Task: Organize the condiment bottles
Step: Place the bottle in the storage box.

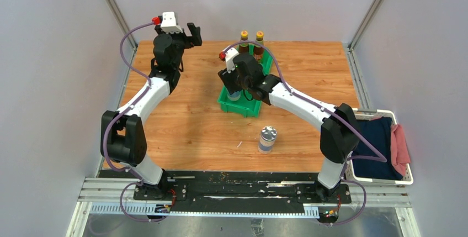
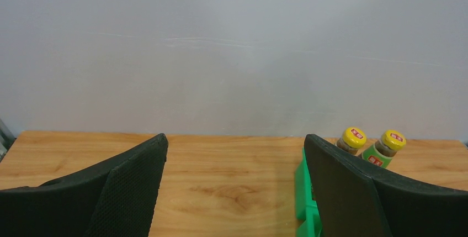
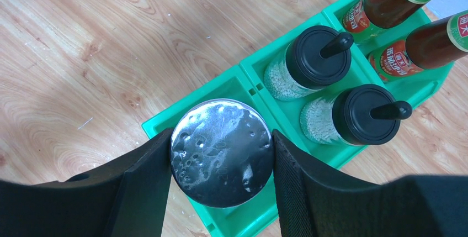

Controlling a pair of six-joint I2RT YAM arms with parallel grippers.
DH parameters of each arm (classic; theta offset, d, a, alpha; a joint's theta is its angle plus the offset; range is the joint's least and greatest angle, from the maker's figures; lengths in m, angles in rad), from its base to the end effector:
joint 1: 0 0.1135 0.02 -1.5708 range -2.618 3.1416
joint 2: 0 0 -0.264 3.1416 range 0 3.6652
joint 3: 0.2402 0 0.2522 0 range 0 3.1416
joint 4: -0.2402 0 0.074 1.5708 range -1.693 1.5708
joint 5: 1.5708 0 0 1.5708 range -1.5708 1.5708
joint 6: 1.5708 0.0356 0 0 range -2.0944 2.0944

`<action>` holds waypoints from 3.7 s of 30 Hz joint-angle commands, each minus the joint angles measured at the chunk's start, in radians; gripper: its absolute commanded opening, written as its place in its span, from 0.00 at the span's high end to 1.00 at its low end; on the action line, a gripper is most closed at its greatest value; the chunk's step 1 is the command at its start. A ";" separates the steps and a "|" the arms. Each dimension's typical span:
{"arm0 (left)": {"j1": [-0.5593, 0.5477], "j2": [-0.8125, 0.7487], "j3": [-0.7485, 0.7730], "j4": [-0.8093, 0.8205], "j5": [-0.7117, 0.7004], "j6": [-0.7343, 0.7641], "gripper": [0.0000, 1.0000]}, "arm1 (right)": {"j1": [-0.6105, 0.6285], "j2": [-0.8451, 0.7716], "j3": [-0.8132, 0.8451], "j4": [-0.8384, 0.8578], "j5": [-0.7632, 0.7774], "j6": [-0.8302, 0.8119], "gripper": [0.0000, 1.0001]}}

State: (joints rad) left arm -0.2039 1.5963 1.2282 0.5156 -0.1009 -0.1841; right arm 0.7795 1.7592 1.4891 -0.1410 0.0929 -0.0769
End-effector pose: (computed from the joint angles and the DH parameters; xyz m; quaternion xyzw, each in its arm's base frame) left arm 0.3779 -0.0745 0.3613 -0.0317 0.6526 -0.1135 0.7485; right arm 0.3024 0.2942 0.3216 -0.3238 0.7708 0.1519 0.5272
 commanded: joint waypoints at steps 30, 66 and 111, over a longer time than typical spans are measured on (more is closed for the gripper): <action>0.008 0.027 -0.010 0.035 0.003 -0.012 0.04 | 0.015 0.015 -0.056 0.116 -0.033 0.041 1.00; 0.008 0.037 -0.010 0.037 0.018 -0.020 0.05 | 0.006 0.051 -0.045 0.126 -0.050 0.039 1.00; 0.008 0.053 -0.010 0.040 0.039 -0.028 0.06 | -0.033 0.083 -0.041 0.133 -0.069 0.033 1.00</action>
State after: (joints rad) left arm -0.2039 1.6325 1.2282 0.5232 -0.0708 -0.2035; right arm 0.7628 1.8320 1.4315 -0.0593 0.0265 -0.0452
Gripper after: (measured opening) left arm 0.944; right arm 0.623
